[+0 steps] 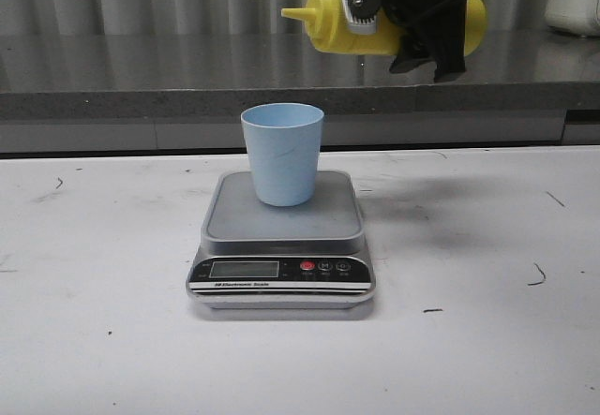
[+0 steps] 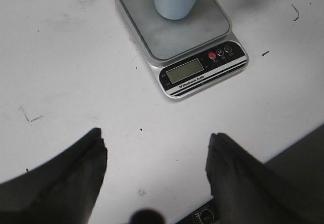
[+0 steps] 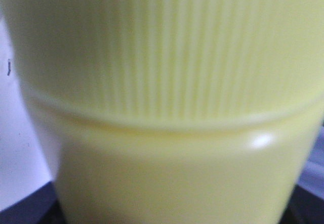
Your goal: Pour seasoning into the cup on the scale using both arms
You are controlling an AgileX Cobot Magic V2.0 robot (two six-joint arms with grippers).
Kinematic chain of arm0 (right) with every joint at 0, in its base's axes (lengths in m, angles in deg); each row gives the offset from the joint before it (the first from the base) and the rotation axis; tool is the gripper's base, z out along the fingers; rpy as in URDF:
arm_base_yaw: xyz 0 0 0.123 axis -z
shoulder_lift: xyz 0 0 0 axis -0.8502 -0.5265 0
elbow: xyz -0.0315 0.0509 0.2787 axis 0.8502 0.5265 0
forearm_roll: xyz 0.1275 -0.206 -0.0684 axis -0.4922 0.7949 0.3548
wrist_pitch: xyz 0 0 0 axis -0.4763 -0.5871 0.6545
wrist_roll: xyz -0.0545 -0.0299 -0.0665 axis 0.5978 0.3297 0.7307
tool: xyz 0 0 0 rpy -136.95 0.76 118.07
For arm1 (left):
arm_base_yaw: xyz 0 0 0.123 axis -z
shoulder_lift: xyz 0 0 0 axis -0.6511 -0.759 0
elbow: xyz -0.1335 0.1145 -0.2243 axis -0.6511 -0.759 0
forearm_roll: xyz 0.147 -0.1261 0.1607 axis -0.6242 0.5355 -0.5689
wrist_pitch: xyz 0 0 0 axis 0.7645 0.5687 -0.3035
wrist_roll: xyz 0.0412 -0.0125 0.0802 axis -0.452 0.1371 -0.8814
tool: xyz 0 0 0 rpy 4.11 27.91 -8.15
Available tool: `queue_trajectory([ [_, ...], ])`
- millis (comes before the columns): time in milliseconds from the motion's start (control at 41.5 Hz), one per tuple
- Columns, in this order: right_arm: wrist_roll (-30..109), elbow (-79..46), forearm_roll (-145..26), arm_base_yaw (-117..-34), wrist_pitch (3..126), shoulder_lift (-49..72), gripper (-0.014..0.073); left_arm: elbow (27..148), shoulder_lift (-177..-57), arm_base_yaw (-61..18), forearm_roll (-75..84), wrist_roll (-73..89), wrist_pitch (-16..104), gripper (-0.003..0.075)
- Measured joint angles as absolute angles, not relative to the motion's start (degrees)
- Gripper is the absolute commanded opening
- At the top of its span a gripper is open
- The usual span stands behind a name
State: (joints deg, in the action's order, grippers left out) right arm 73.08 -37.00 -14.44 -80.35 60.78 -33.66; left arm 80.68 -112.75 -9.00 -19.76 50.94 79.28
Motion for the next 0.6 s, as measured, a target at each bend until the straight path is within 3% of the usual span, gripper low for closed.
queue_trajectory([
  [603,72.67,-38.73,0.40,-81.92,57.08,-34.97,0.0309,80.68,-112.75,-9.00,-19.76,50.94,79.28,0.0418],
])
